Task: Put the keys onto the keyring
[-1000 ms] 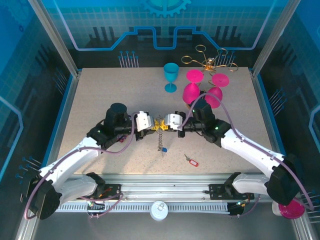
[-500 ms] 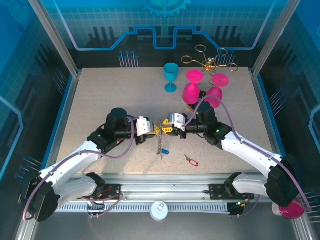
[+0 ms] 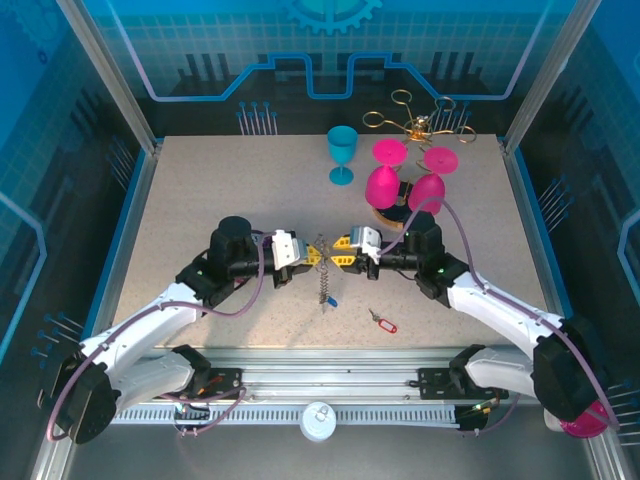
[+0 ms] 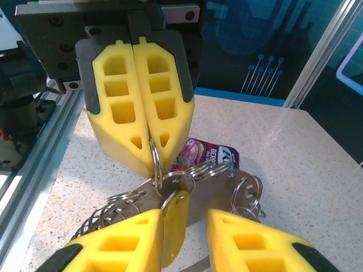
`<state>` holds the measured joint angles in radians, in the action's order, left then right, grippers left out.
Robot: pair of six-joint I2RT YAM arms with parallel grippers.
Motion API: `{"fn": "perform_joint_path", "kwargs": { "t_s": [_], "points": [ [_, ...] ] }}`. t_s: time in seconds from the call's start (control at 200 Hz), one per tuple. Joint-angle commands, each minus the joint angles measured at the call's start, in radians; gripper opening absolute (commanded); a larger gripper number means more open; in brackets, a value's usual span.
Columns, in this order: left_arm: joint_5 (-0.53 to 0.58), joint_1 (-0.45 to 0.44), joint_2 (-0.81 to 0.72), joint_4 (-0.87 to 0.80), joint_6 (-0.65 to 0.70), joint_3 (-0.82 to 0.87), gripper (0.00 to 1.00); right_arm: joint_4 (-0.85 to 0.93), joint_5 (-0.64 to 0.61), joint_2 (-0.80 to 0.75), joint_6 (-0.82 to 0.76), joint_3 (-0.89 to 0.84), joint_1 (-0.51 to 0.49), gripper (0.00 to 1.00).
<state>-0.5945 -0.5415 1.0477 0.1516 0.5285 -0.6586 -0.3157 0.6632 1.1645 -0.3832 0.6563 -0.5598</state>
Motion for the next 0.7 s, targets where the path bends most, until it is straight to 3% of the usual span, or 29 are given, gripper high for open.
{"fn": "perform_joint_path", "kwargs": {
  "t_s": [0.0, 0.445, 0.695],
  "points": [
    [-0.005, 0.002, -0.006, 0.058, -0.002, 0.004, 0.00, -0.024, 0.042, -0.023, 0.016, -0.001, 0.002, 0.27],
    [-0.014, 0.001, 0.005, 0.082, -0.016, 0.007, 0.00, -0.109, 0.096, 0.085, 0.054, 0.062, -0.032, 0.22],
    [-0.004, 0.001, 0.012, 0.085, -0.014, 0.005, 0.00, -0.136, 0.104, 0.107, 0.069, 0.072, -0.038, 0.09]
  ]
}}
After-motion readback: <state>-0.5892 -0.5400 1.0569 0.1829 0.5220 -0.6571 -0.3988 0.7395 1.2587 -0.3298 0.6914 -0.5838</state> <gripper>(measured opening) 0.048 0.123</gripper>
